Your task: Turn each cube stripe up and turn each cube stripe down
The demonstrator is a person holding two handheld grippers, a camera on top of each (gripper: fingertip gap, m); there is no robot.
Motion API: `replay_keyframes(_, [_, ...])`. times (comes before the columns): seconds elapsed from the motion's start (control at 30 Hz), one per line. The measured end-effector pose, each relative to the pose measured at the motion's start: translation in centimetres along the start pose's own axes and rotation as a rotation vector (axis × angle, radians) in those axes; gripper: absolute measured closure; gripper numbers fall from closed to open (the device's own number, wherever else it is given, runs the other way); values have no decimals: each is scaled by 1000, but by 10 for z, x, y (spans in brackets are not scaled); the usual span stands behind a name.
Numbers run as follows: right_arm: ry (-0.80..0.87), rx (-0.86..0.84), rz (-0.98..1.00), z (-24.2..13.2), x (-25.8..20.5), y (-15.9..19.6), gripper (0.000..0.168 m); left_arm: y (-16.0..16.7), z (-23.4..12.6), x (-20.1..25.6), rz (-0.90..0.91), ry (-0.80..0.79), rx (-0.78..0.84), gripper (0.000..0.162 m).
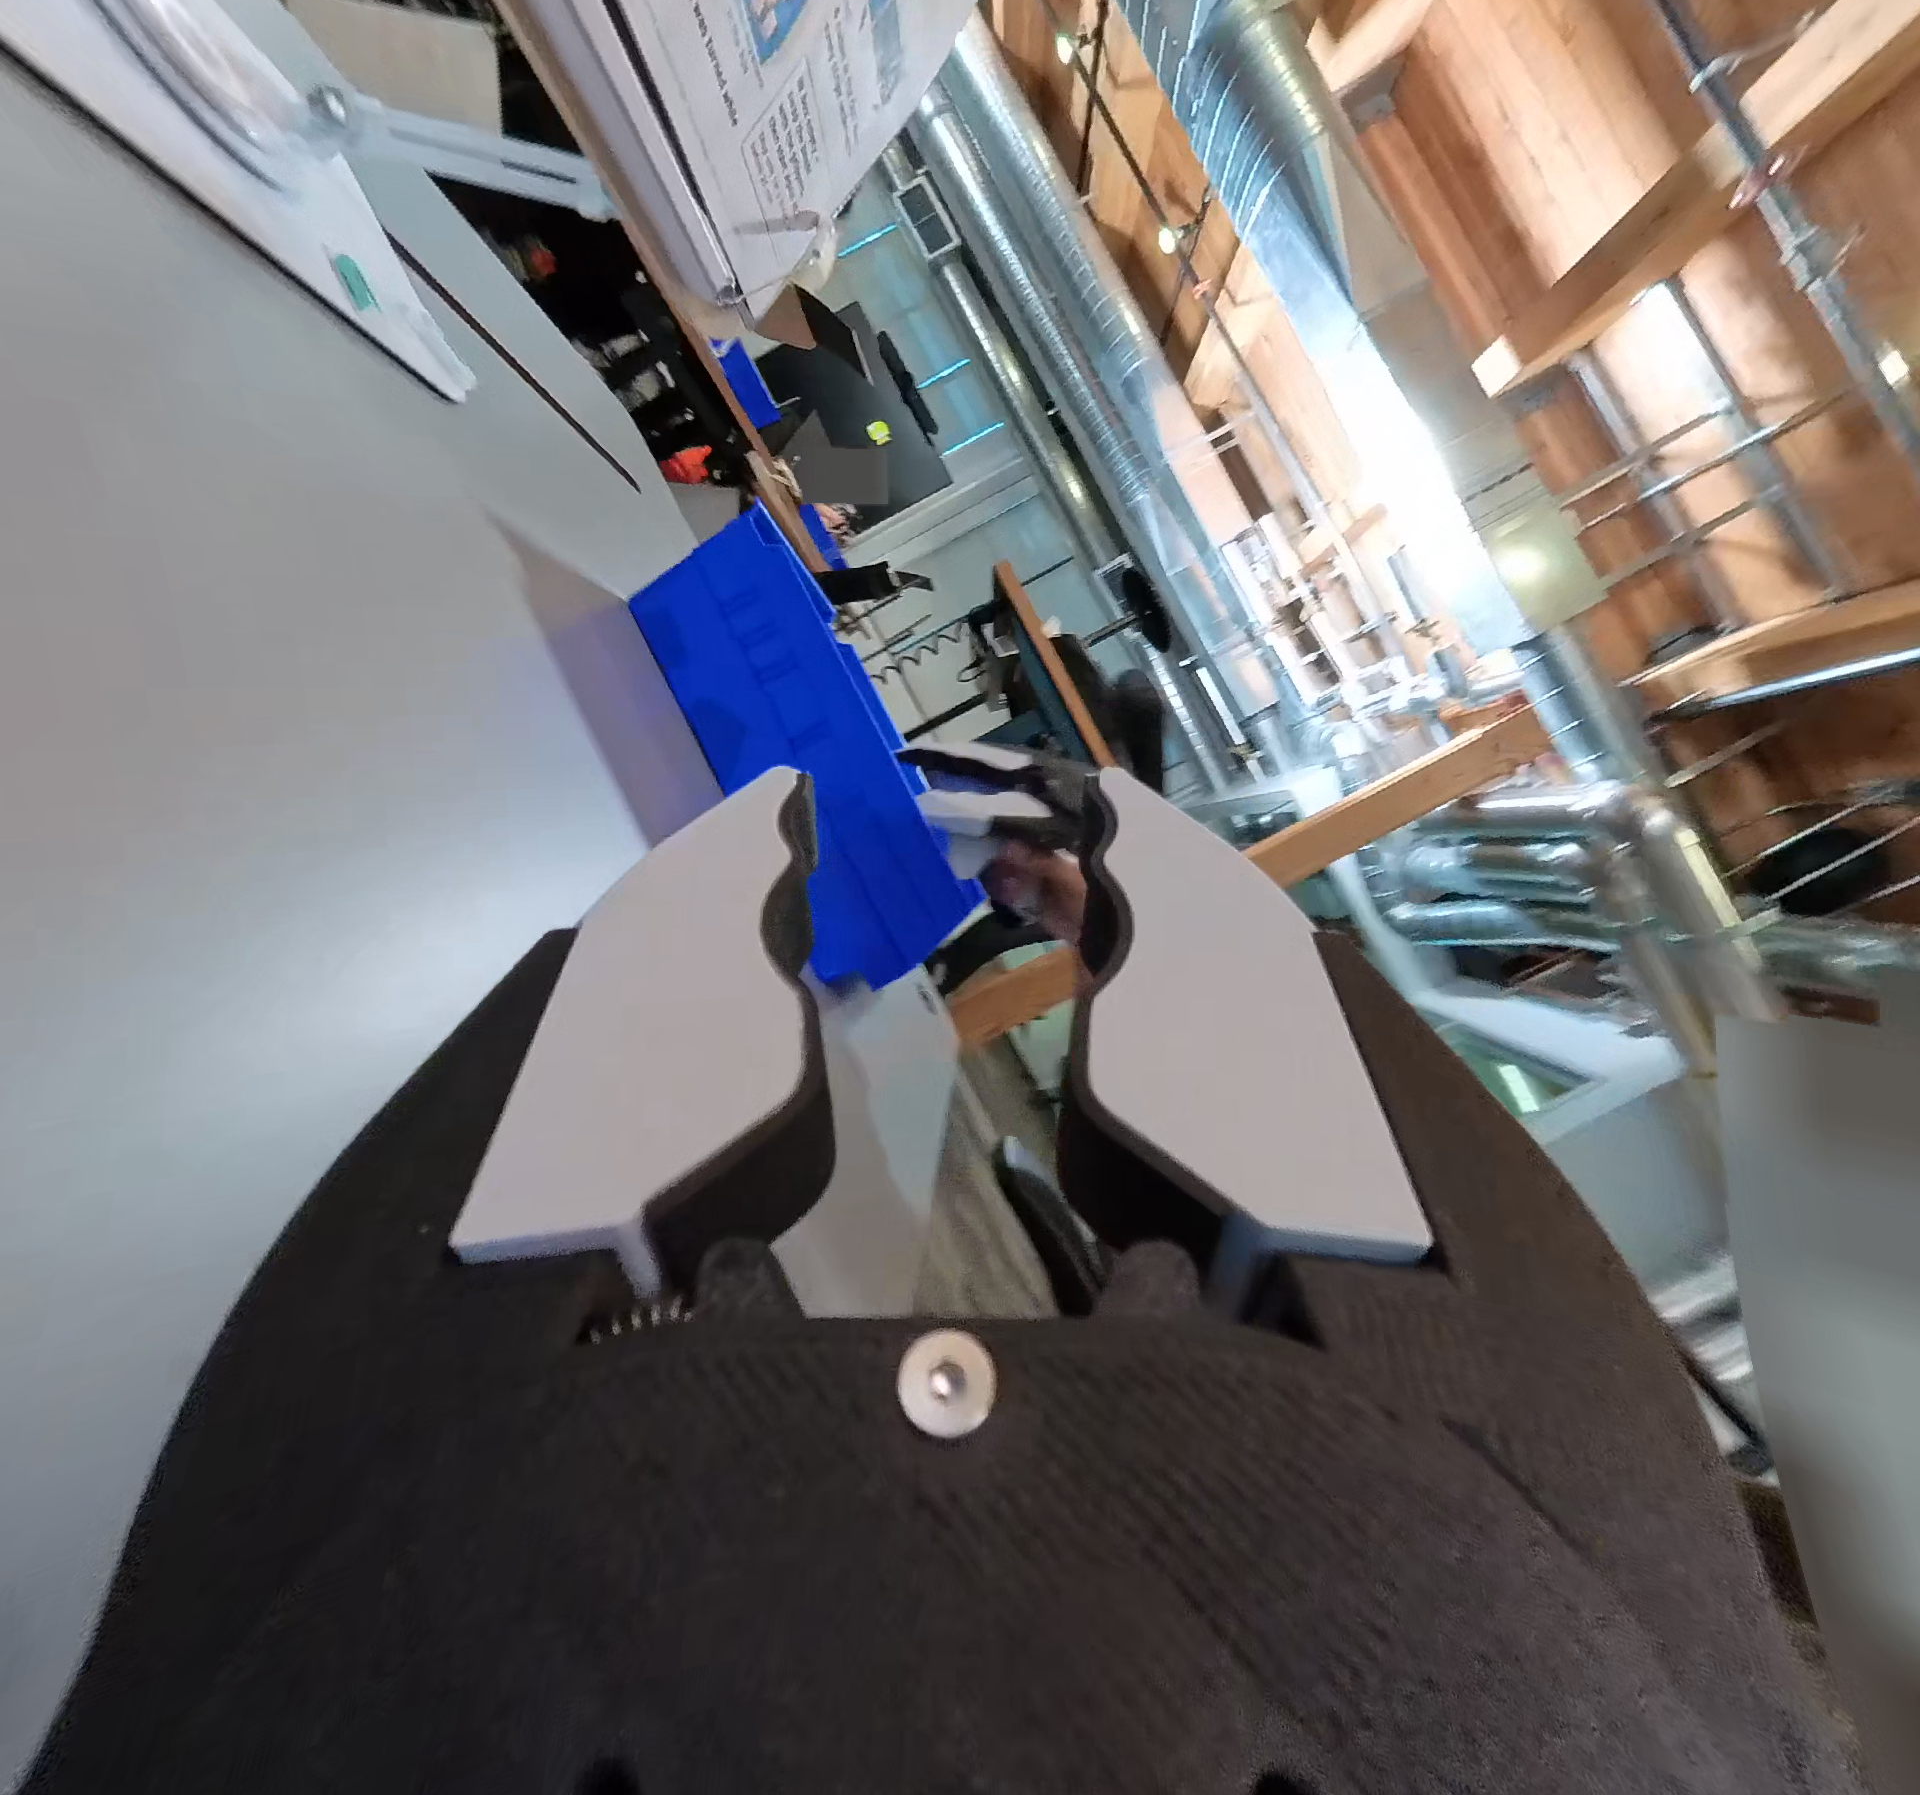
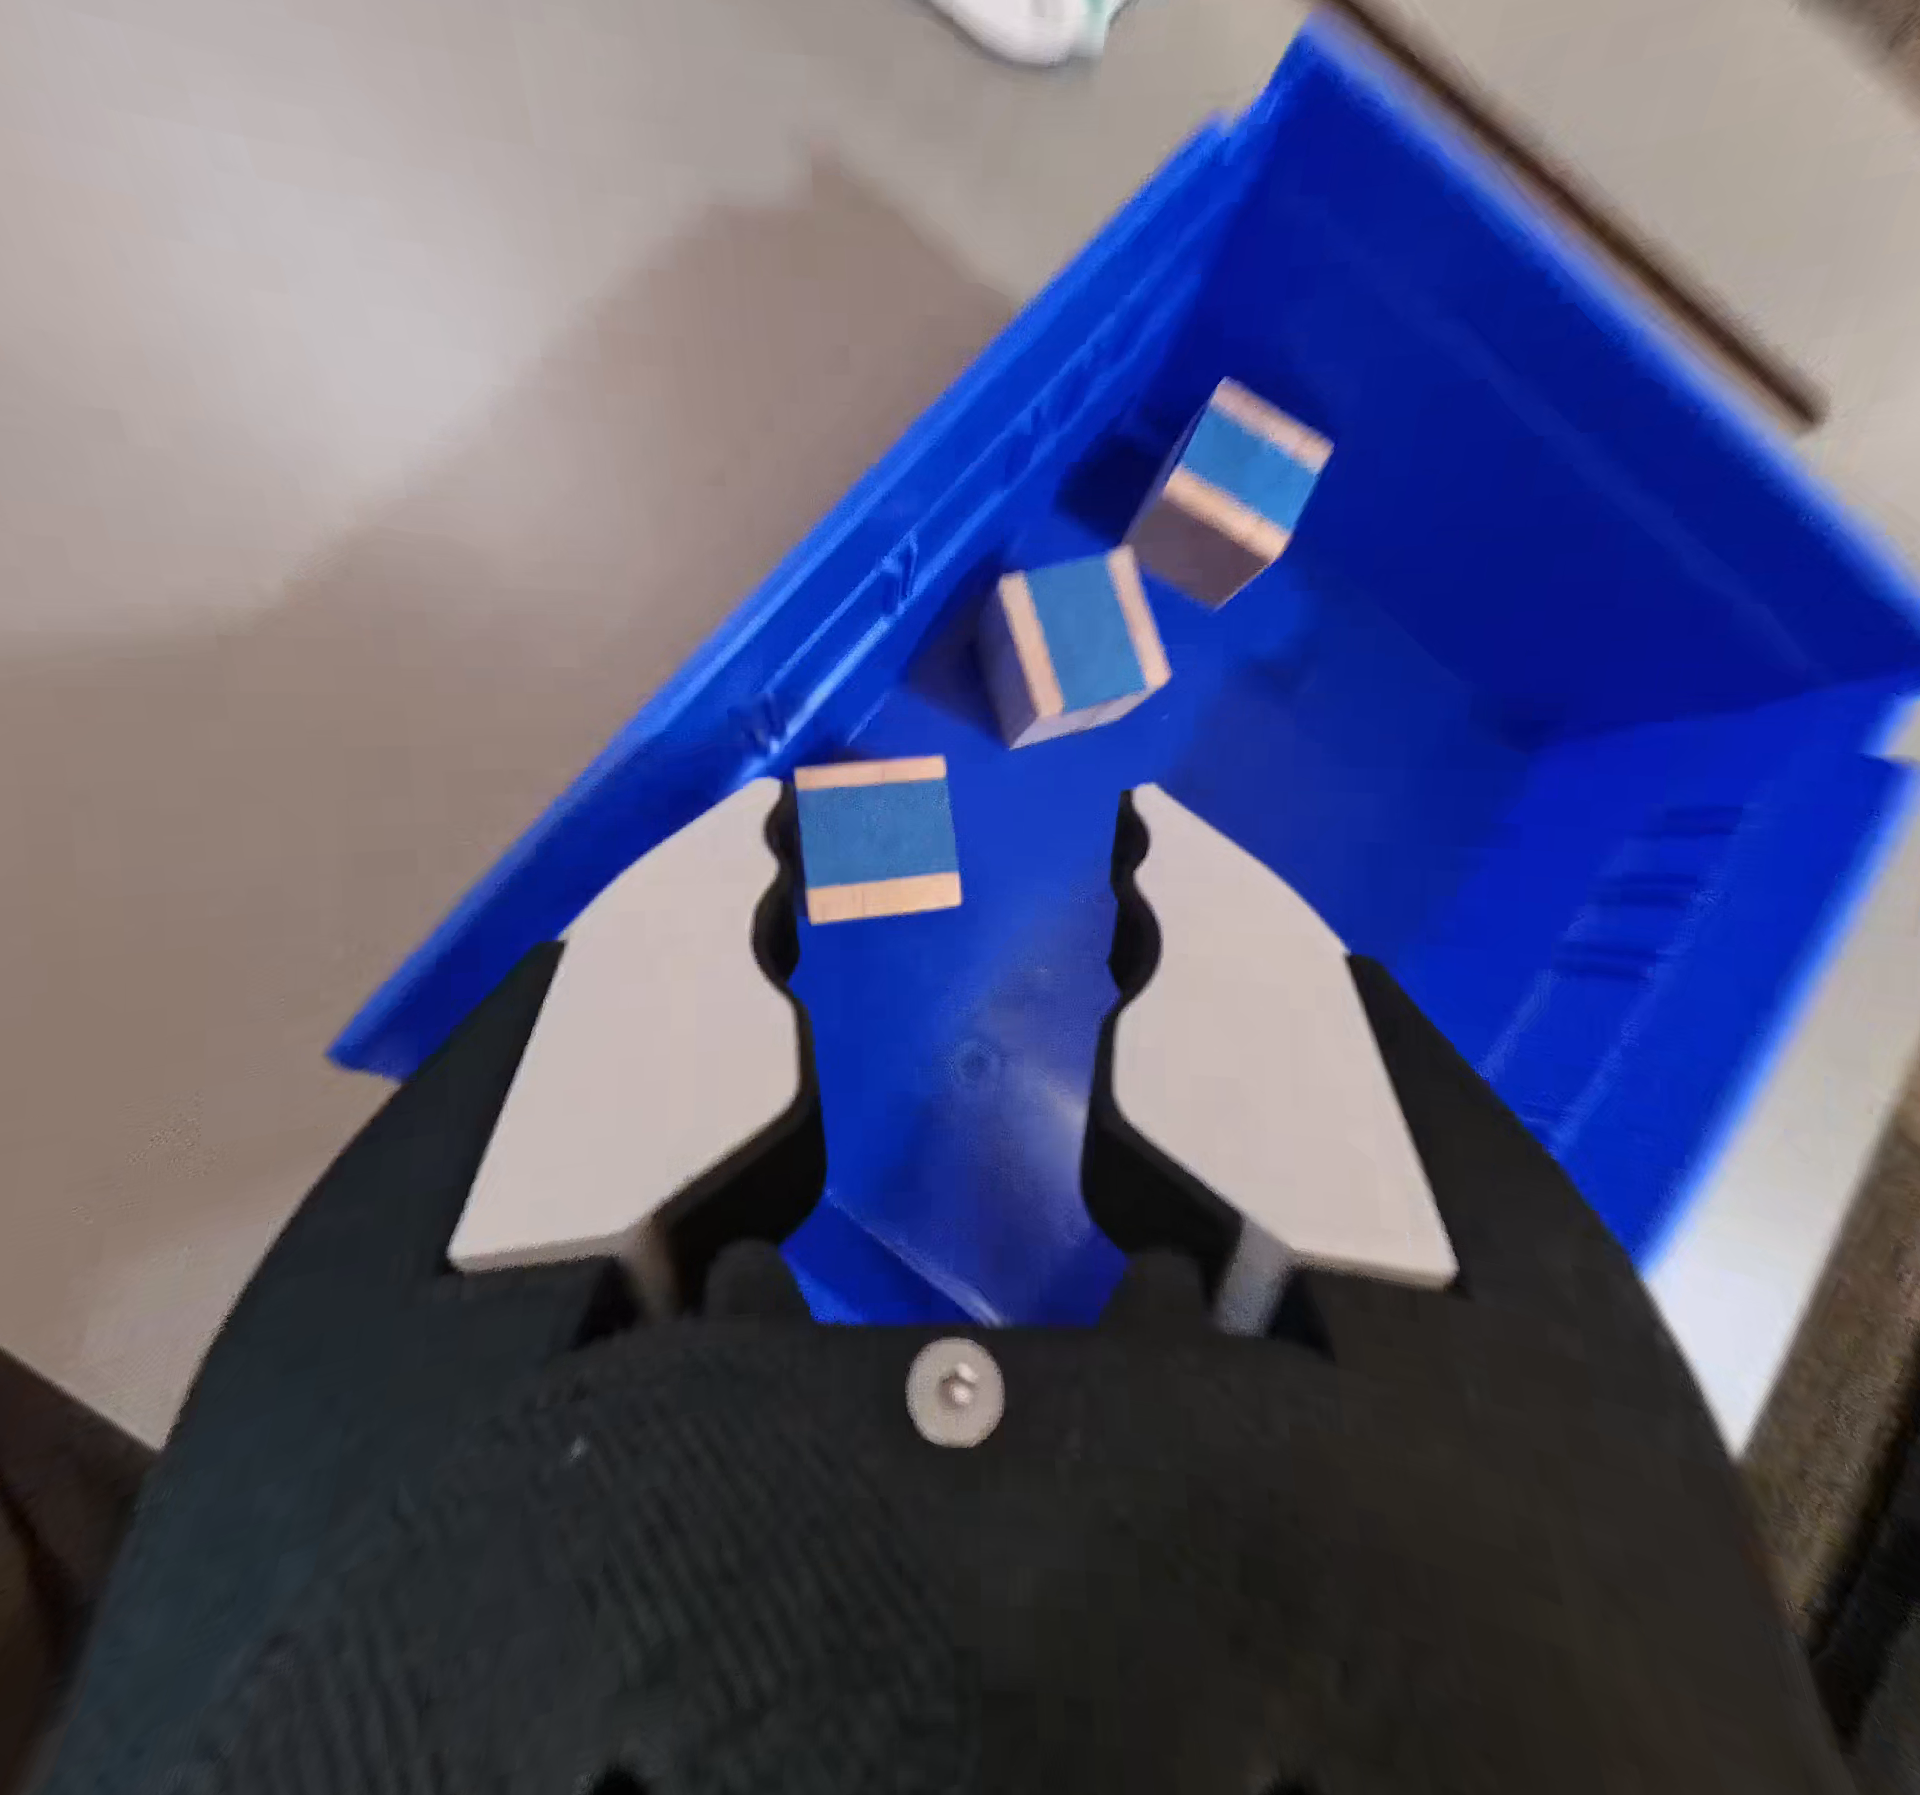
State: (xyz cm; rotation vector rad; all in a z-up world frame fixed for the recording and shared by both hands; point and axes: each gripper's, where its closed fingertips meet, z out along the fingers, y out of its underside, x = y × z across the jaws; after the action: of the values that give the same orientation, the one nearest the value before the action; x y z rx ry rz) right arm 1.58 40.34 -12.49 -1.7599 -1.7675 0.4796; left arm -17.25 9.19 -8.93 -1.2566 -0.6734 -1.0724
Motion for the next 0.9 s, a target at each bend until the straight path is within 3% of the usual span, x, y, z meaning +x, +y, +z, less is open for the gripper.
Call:
replay_keyframes(0.2, [-16, 334, 8, -69, -18, -63, 119, -18, -6, 23, 351, -133, -8, 110])
replay_keyframes(0.33, [-36, 386, -8, -81, -38, -72, 121, -76, -36, 60, 533, -249, 94, 105])
replay_keyframes(0.43, [-2, 346, -54, -77, -48, -61, 121, -131, -85, 64, 643, -493, 172, 100])
replay_keyframes(0.57, [60, 265, -101, -69, -55, -37, 120, -188, -186, 14, 736, -1010, 191, 89])
replay_keyframes(0.67, [78, 247, -99, -70, -62, -24, 121, -204, -248, -37, 690, -1317, 122, 87])
replay_keyframes(0.9, [76, 295, -61, -82, -74, -14, 122, -213, -279, -116, 549, -1606, -61, 86])
